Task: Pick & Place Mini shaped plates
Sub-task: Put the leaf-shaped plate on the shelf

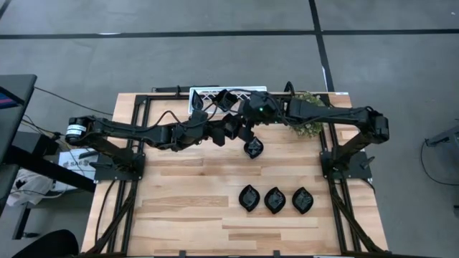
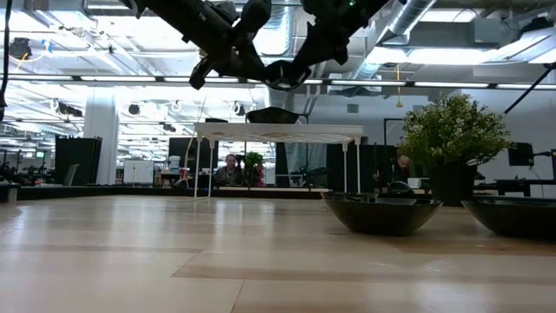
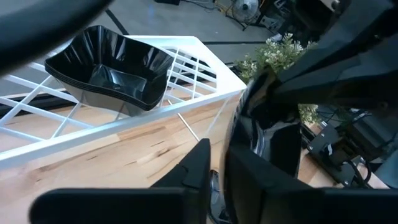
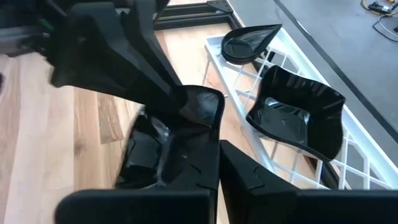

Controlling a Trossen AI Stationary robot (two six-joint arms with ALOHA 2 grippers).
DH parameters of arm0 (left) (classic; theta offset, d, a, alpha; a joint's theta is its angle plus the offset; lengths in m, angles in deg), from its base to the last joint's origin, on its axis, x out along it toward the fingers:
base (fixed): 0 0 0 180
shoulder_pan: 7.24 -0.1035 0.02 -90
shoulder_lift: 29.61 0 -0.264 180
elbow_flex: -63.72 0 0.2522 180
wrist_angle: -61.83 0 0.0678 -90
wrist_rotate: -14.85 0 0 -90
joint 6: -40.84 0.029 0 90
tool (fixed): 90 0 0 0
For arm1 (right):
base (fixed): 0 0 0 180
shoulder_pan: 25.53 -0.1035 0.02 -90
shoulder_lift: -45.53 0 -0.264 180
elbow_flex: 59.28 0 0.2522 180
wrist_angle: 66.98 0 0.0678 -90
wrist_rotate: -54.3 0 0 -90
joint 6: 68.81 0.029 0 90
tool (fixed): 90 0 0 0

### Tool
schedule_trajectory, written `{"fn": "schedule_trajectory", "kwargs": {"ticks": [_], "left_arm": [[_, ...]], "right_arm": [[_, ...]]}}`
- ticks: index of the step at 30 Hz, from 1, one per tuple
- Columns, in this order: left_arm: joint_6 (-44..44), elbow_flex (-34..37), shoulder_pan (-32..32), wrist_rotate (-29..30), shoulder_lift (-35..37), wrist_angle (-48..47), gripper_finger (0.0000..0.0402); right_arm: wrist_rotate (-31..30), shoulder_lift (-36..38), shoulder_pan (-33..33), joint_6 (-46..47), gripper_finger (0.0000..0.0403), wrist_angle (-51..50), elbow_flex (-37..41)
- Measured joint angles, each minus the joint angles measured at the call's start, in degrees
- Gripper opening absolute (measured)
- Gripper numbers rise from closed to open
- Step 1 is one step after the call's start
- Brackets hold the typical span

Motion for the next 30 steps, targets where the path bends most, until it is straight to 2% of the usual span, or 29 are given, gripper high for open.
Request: {"fn": "schedule_trajectory", "kwargs": {"ticks": [6,14,22,30], "left_arm": [[0.21,0.02,-0.02,-0.75,0.5,-0.57,0.0103],[4.62,0.02,-0.02,-0.69,6.72,-1.27,0.0161],[6.55,0.89,0.04,-0.7,11.79,-2.1,0.0172],[1.84,5.67,0.24,-0.75,11.91,-2.21,0.0173]], "right_arm": [[-0.03,0.04,0.02,-0.01,0.0001,-1.24,0.0],[-0.26,0.13,1.05,-0.01,0.0,-4.17,0.02],[-0.31,0.17,5.22,0.1,0.0,-8.64,-3.18],[0.52,0.24,14.99,3.07,0.0,-18.13,-8.99]]}}
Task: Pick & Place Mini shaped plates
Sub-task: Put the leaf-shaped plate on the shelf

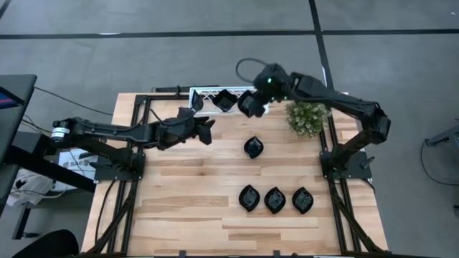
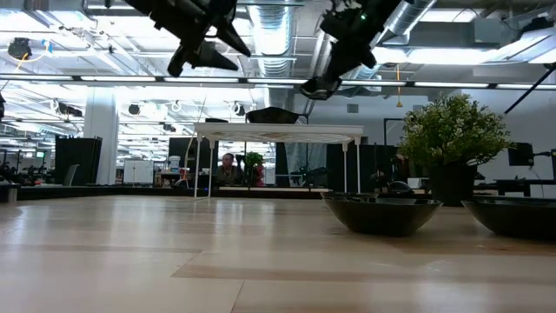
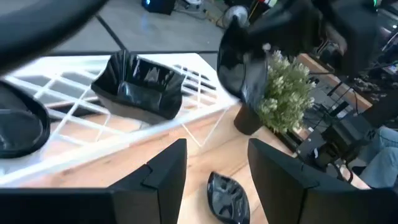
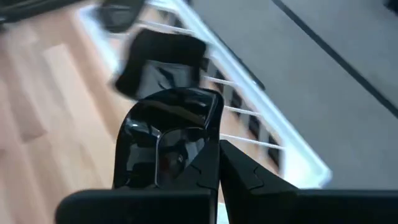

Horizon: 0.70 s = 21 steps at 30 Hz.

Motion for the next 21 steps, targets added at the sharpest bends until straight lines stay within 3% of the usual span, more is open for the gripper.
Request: {"fn": "schedule_trajectory", "kwargs": {"ticks": [9,21], "left_arm": [[4.67,3.45,3.37,0.1,0.0,2.34,0.0173],[9.24,9.03,4.38,0.16,1.07,11.86,0.0173]], "right_arm": [[19.02,-0.24,12.47,1.49,0.0,-1.85,-0.83],[23.44,-3.97,17.54,0.99,0.0,-1.22,-0.85]]}}
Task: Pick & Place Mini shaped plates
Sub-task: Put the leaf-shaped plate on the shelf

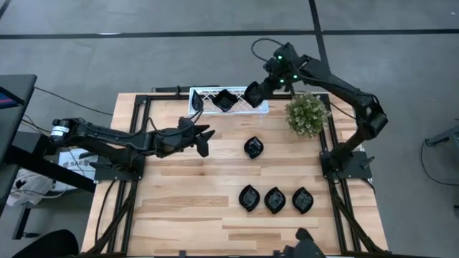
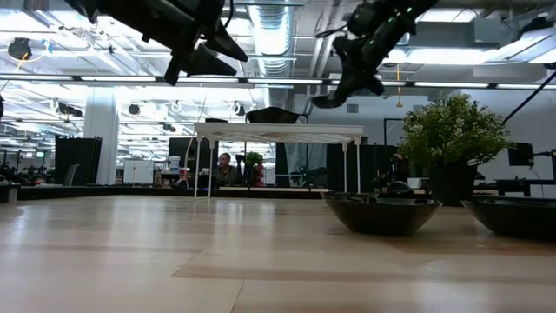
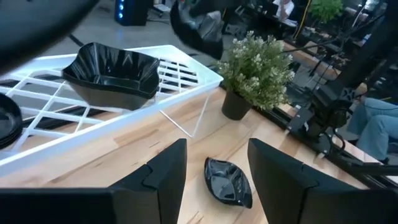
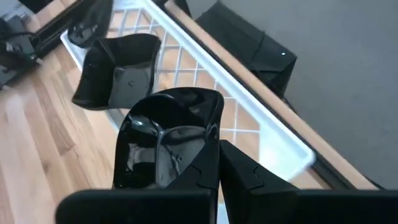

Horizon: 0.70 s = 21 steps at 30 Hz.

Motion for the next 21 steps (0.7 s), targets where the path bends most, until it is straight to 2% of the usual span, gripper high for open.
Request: {"fn": "schedule_trajectory", "kwargs": {"ticks": [7,13,21], "left_arm": [[0.02,5.36,0.72,-0.15,7.62,0.43,0.0173],[0.02,10.07,1.39,-0.16,15.37,0.32,0.0173],[1.46,11.9,1.44,-0.17,18.04,1.48,0.0173]], "right_arm": [[3.57,-5.7,0.07,-0.09,0.0,1.64,0.0],[4.36,-8.51,0.35,-0.98,0.0,1.42,0.02],[4.39,-9.33,0.94,-1.44,0.0,1.3,0.02]]}}
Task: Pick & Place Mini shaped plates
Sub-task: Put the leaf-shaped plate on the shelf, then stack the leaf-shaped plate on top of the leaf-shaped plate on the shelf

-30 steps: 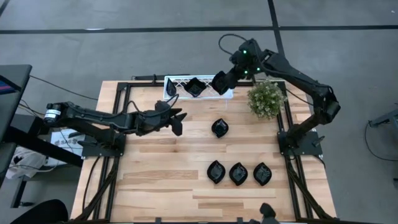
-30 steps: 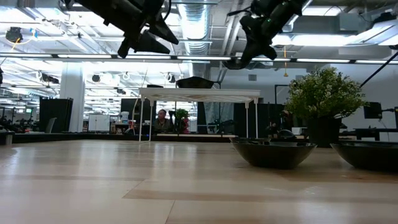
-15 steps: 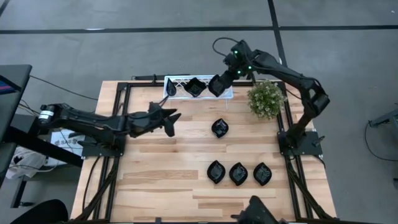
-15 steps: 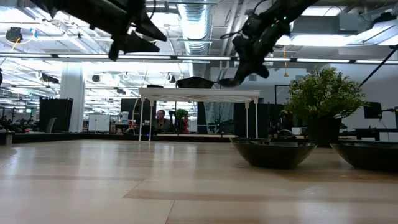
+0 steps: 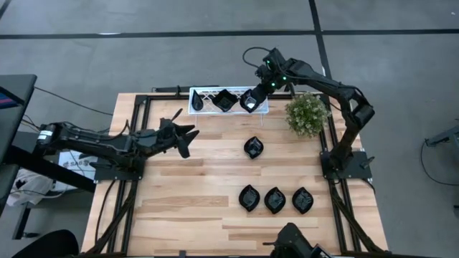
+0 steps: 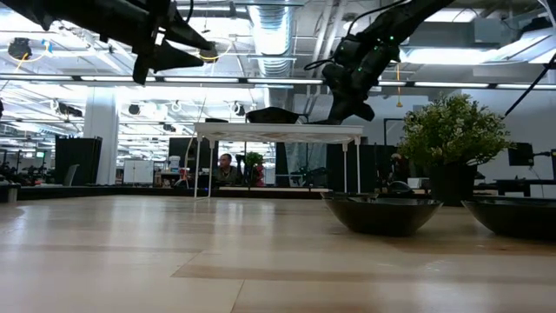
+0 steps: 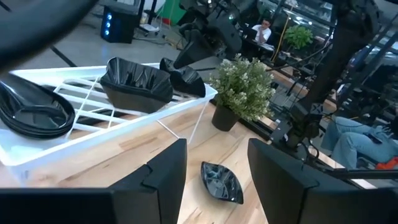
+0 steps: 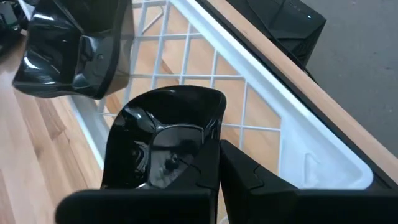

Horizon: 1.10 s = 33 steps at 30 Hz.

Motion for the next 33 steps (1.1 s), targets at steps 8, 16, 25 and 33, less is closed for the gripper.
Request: {"fn": "schedule_trajectory", "kwargs": {"ticks": [8,16,25,33], "left_arm": [[-0.14,0.0,0.0,-0.02,-1.28,0.41,0.0173],[-0.15,0.0,-0.02,-0.02,-1.25,0.84,0.0173],[-0.15,0.0,-0.02,-0.02,-1.25,0.92,0.0173],[-0.15,0.0,-0.02,-0.02,-1.25,1.1,0.0173]], "right_arm": [[-0.24,0.04,0.49,-0.12,0.0,-0.31,0.0],[-0.35,0.04,0.45,-0.21,0.0021,-0.49,0.0],[-3.28,0.04,0.45,-0.29,0.0053,-2.21,0.0],[-3.26,0.27,0.6,-1.72,0.0056,-2.28,0.0]]}}
